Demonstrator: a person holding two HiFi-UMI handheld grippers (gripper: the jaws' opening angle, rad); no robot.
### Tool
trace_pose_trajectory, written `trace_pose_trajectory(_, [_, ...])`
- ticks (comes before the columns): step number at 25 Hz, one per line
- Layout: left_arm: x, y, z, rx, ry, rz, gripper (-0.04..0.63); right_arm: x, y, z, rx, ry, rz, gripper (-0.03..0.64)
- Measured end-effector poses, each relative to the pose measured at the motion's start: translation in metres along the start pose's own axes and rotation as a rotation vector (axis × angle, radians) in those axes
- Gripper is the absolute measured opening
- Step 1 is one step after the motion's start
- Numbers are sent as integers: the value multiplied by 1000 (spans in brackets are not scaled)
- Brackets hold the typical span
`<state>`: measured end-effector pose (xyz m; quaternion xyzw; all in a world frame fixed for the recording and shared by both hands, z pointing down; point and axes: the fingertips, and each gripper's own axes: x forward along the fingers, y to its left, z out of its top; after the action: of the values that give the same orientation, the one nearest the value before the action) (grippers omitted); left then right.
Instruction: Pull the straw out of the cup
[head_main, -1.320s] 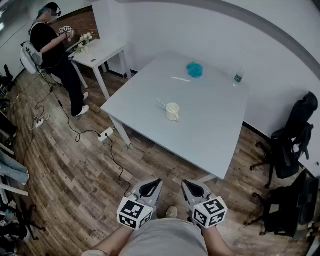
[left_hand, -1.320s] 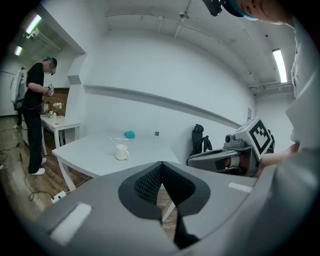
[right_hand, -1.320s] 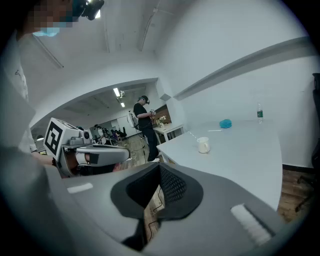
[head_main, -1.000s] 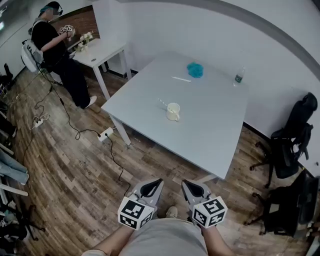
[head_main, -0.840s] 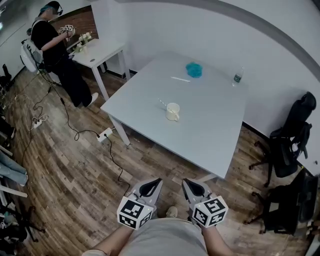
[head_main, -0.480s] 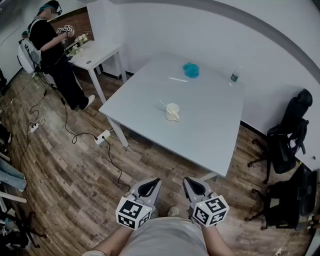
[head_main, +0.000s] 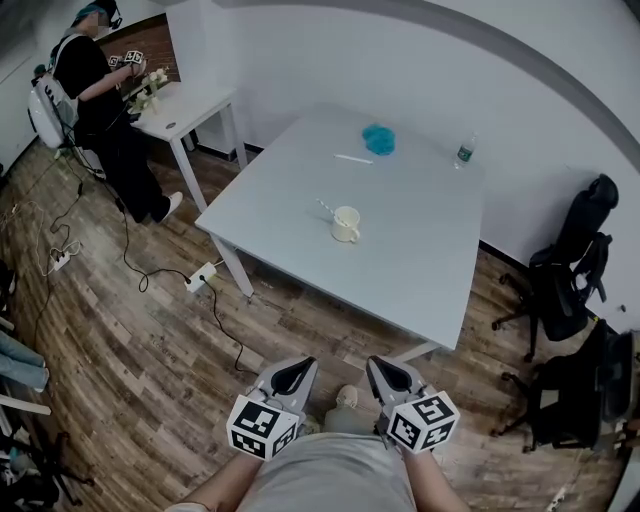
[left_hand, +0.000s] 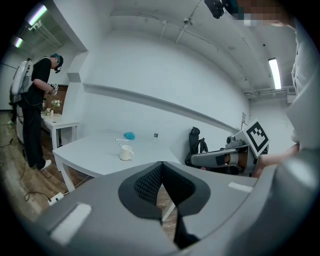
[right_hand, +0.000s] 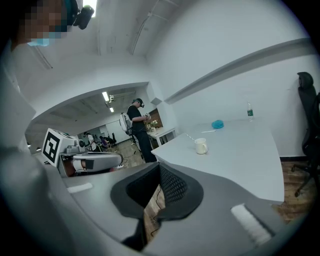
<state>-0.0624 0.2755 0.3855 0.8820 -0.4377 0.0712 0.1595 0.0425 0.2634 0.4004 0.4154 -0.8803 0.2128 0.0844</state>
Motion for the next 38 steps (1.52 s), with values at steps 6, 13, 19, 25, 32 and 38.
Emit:
trace_pose_trajectory(6, [18,15,4,-1,3,0,20,22,-11,3,12,7,20,6])
trace_pose_trajectory(13, [67,45,15,4,23,14,20,68,-49,22,32,8,53,6])
trace_pose_trajectory(19, [115,85,41,7,25,42,20,117,-92,65,8,0,70,6])
trace_pose_trajectory(25, [169,106,71,2,10,61,20,146,-133,98,-2,8,97,6])
trace_pose_trajectory(32, [210,125,86,-13,13,89,20,175,-174,120,1,16,117,6])
trace_pose_trajectory(38, [229,132,91,-14,35,108,20,186,-189,133,9,15,146,6])
